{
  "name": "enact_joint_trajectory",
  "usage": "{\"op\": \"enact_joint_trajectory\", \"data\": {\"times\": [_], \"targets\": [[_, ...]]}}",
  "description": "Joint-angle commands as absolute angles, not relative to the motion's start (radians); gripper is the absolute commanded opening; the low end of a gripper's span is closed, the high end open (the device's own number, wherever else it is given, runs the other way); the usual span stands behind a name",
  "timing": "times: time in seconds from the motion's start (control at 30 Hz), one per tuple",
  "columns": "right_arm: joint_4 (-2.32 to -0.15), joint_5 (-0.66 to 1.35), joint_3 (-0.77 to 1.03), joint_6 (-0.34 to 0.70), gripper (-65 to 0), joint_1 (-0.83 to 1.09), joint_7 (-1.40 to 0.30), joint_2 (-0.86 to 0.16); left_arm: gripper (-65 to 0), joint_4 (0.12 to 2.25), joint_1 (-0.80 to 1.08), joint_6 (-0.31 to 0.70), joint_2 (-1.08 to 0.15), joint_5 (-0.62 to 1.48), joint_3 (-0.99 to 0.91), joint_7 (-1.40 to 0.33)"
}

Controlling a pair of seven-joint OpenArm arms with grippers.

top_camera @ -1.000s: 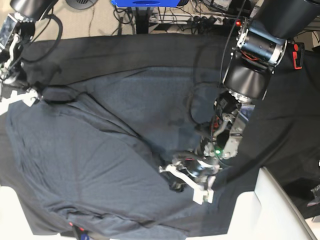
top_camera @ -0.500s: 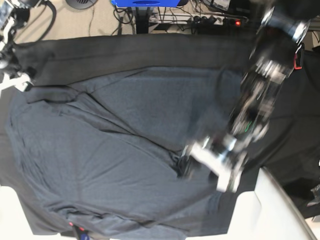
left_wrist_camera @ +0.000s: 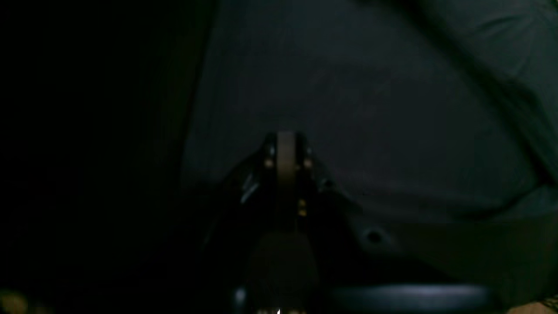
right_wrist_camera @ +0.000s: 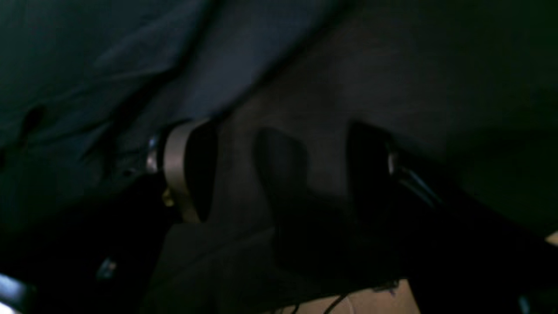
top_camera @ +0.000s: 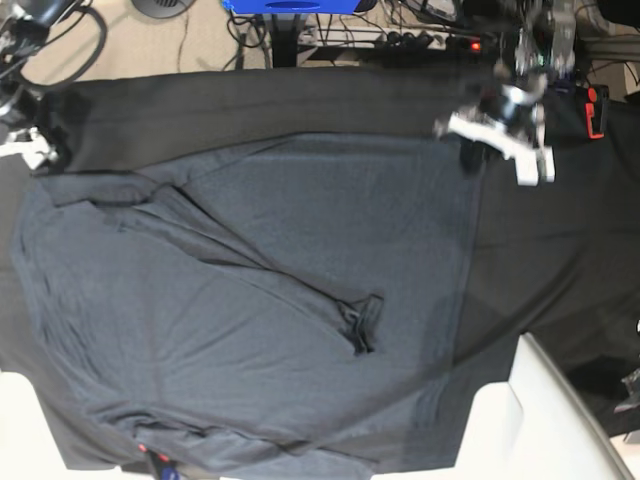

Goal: Fold the T-shirt properly

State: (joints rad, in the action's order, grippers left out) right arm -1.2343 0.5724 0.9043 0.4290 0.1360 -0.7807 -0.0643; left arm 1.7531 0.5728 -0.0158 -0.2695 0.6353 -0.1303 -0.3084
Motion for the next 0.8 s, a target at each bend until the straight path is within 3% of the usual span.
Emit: {"op": "enact_joint_trajectory", "data": {"times": [0.0,0.1,0.3,0.43,0.67,0.77], "targets": [[-1.224,0.584,0.905,0.433,-21.0,0.113,-0.765,-0.085,-64.3,1.768,0.601,-0.005,-0.277,0.641,-0.139,-0.288],[-1.139,0.584,0.898,0.433,-21.0,0.081,-0.720,-0.111,-55.1,1.762,0.654,-0.005,-0.277,0.641,-0.140,-0.288],[-1.017,0.582,0.898,0.435,-21.0,0.016,-0.699,-0.139,-27.3,1.718,0.694,-0.005,-0.274,0.641,-0.140,-0.288],[-1.012,0.581,0.898,0.435,-21.0,-0.007,-0.697,-0.139,-13.7,1.695,0.694,-0.005,-0.271,0.641,-0.131,-0.288],[-1.009,0.578,0.897,0.435,-22.2,-0.018,-0.664,-0.139,-10.5,1.690,0.705,0.015,-0.234,0.642,-0.140,-0.288],[-0.957,0.578,0.897,0.435,-34.7,-0.018,-0.650,-0.140,-10.4,1.687,0.707,0.073,-0.209,0.642,-0.142,-0.288]]}}
